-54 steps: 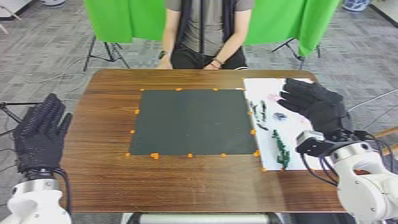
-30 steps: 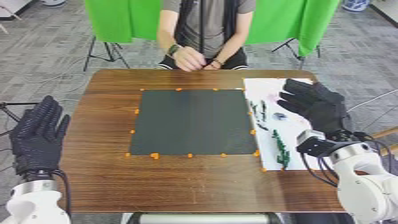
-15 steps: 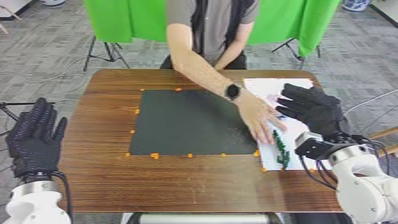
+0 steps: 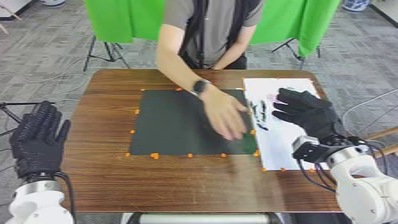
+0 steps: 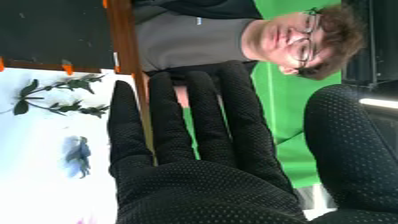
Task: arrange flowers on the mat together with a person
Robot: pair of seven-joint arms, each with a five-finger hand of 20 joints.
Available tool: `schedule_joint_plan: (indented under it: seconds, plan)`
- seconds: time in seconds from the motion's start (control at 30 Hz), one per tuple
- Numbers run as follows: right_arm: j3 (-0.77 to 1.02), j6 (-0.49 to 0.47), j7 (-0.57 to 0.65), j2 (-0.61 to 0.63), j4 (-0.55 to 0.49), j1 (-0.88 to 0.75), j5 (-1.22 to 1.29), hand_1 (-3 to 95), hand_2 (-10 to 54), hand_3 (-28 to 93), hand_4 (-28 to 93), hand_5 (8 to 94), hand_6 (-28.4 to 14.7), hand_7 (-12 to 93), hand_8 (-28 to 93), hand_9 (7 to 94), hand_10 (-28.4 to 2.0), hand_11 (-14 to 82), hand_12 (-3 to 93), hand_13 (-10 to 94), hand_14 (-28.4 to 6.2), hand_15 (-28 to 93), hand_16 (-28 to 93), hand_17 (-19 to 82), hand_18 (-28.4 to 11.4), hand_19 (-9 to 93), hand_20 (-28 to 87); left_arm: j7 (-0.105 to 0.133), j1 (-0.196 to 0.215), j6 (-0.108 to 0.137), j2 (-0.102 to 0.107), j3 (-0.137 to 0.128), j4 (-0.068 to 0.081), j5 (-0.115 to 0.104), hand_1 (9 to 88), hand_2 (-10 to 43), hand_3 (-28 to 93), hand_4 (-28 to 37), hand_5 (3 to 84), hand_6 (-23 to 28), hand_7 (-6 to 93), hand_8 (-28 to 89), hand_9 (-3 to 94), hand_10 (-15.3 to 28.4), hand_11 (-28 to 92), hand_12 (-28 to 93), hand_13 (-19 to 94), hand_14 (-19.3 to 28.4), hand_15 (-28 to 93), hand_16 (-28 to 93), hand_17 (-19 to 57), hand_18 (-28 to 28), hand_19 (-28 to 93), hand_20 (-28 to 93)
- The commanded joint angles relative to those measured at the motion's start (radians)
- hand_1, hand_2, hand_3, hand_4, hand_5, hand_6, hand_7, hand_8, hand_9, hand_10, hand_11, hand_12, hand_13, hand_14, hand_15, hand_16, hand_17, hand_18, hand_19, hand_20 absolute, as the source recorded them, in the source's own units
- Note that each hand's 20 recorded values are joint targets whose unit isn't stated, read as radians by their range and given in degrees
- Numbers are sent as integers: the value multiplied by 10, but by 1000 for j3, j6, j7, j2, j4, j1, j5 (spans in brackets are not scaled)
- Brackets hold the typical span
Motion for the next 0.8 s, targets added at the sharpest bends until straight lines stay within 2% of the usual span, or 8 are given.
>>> schedule_joint_plan:
  seconds: [0.03,0.1,0.3,0.4,0.57,0.63,0.8]
  plan:
    - [2,-29,12,-17,-6,-25,-10,165,166,794,-252,503,-41,126,-112,453,-129,53,96,365,-149,117,115,124,-174,325,120,-9,8,0,-4,4,1,-1,272,153,724,-283,418,65,111,-112,281,96,174,-18,158,55,179,-133,-54,93,334,36]
    - [-2,-35,12,-19,-7,-26,-12,166,166,794,-252,503,-41,126,-112,455,-133,54,97,365,-150,117,116,124,-175,326,119,-11,9,-9,-2,8,2,-8,270,153,727,-283,418,64,112,-111,281,97,174,-18,159,56,180,-132,-54,94,335,36]
    - [-6,-40,17,-21,-8,-34,-9,165,167,795,-251,502,-41,126,-112,454,-130,54,97,369,-150,118,119,123,-177,332,118,-21,6,-20,-5,7,4,8,269,153,728,-283,423,66,111,-110,292,99,174,-14,170,63,177,-128,-54,95,335,35]
    - [-9,-49,24,-28,-6,-34,-7,165,167,796,-251,502,-41,126,-112,454,-130,54,98,370,-150,118,120,122,-177,334,116,-21,14,-18,-9,8,2,1,269,153,728,-283,425,67,110,-110,297,104,176,-12,181,76,182,-122,-54,96,336,34]
    - [-15,-46,24,-26,-5,-32,-8,165,166,796,-251,504,-41,128,-112,454,-130,54,98,370,-149,117,121,123,-177,334,115,-22,21,-27,-11,1,2,13,269,153,727,-283,427,67,108,-109,302,106,173,-10,185,79,181,-114,-54,98,337,34]
    - [-17,-38,21,-24,-5,-33,-5,165,166,796,-251,504,-41,128,-113,454,-130,54,98,370,-149,117,121,123,-177,334,114,-24,23,-23,-13,1,1,11,270,153,726,-283,427,67,108,-108,302,106,173,-9,186,79,181,-112,-54,98,338,34]
    - [-14,-41,21,-24,-7,-37,8,159,161,799,-252,505,-42,128,-113,456,-131,54,97,371,-149,116,120,126,-170,327,109,-34,29,-33,-19,5,3,13,269,154,726,-283,429,69,108,-107,309,110,172,-4,190,84,183,-108,-53,99,338,34]
